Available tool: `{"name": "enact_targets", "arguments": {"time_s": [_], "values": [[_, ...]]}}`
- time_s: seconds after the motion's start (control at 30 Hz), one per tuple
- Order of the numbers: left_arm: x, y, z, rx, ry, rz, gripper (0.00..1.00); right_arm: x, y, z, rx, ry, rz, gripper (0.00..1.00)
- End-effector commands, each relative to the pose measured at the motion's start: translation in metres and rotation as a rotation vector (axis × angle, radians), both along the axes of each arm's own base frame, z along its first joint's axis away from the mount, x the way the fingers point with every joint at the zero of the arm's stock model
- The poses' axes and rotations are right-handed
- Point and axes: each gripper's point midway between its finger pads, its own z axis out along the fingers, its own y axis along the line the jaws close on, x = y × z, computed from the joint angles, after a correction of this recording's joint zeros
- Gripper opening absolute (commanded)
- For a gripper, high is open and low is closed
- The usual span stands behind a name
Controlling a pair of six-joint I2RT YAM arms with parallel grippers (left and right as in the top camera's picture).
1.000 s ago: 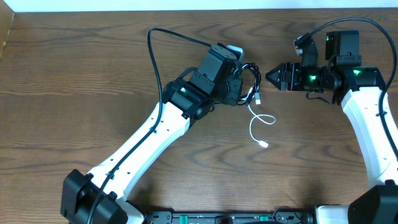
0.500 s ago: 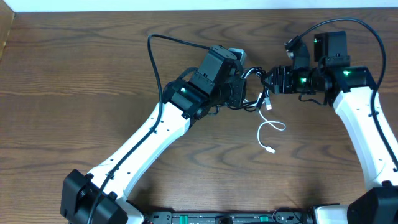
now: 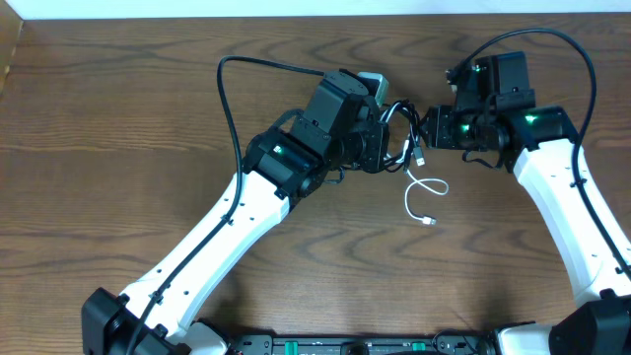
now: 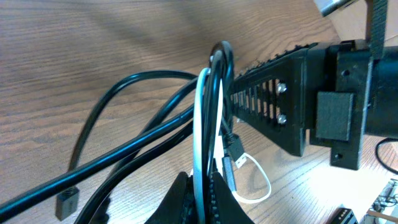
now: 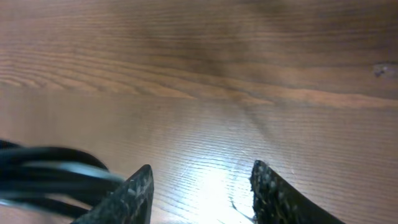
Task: Untangle cables
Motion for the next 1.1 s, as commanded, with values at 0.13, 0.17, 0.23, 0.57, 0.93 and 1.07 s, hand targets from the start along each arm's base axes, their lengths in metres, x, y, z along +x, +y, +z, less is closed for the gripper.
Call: {"name": "enact_targets", "arguments": {"time_s": [0.13, 0.17, 0.23, 0.57, 0.93, 1.07], "values": [[-0.002, 0.0, 0.014, -0.042, -0.004, 0.007, 0.08, -0.009, 0.035, 0.015, 0.152, -0.016, 0.148, 0.49], [-0.002, 0.0, 0.014, -0.042, -0.003, 0.007, 0.08, -0.011, 0.04, 0.018, 0.181, -0.016, 0.167, 0.49], [-0.002, 0.0, 0.014, -0.047, 0.003, 0.014, 0.07, -0.014, 0.049, 0.024, 0.229, -0.021, 0.211, 0.49], [-0.002, -0.01, 0.025, -0.117, 0.007, -0.005, 0.08, -0.014, 0.05, 0.022, 0.221, -0.017, 0.2, 0.48], [0.0, 0.001, 0.02, -0.118, 0.056, 0.014, 0.07, 0.014, -0.007, 0.018, 0.197, 0.001, -0.102, 0.41], [-0.001, 0.0, 0.021, -0.129, 0.063, 0.009, 0.07, 0.009, 0.003, 0.018, 0.192, -0.006, -0.033, 0.42]]}}
